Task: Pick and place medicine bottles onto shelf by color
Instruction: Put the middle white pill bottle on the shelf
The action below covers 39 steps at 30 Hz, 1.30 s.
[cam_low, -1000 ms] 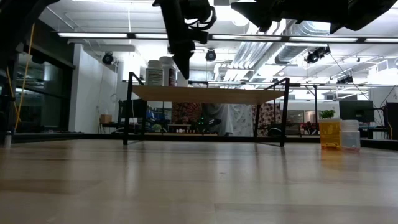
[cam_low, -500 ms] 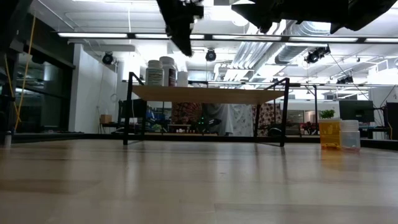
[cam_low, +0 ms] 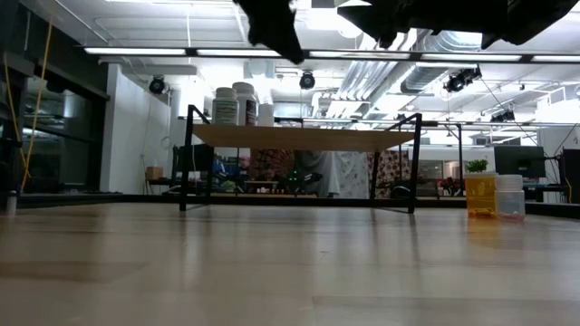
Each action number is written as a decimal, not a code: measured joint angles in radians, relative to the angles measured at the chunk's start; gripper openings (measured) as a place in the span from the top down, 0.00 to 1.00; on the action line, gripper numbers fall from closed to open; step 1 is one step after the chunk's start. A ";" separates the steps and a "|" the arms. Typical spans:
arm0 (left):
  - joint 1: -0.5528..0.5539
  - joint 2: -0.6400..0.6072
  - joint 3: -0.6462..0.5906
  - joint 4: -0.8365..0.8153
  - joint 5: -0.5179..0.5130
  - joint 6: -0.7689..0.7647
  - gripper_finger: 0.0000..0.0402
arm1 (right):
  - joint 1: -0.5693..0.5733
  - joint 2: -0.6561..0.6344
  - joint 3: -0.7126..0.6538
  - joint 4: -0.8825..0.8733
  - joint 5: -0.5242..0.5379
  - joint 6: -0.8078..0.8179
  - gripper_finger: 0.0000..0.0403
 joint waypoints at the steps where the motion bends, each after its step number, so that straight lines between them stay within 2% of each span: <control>1: -0.005 -0.012 -0.061 0.050 -0.015 0.001 0.92 | 0.000 0.000 0.000 0.004 0.000 -0.005 0.30; 3: -0.001 -0.040 -0.186 0.165 -0.048 -0.006 0.97 | 0.000 0.000 0.000 0.024 0.000 -0.024 0.30; 6: 0.022 -0.094 -0.351 0.333 -0.124 -0.034 0.97 | 0.000 0.000 0.000 0.056 0.000 -0.023 0.30; 9: 0.043 -0.122 -0.464 0.493 -0.203 -0.062 0.99 | 0.000 0.000 0.000 0.062 0.000 -0.024 0.30; 11: 0.057 -0.124 -0.501 0.530 -0.257 -0.078 0.99 | 0.000 0.000 0.000 0.067 0.000 -0.024 0.30; 19: 0.033 -0.079 -0.505 0.561 -0.379 -0.077 1.00 | 0.000 0.000 0.000 0.088 0.000 -0.023 0.30; 23: 0.019 -0.079 -0.507 0.544 -0.409 -0.075 1.00 | 0.000 0.000 0.000 0.088 0.000 -0.020 0.30; 39: 0.081 -0.086 -0.488 0.507 -0.371 -0.062 1.00 | 0.000 0.000 0.000 0.089 0.000 -0.018 0.30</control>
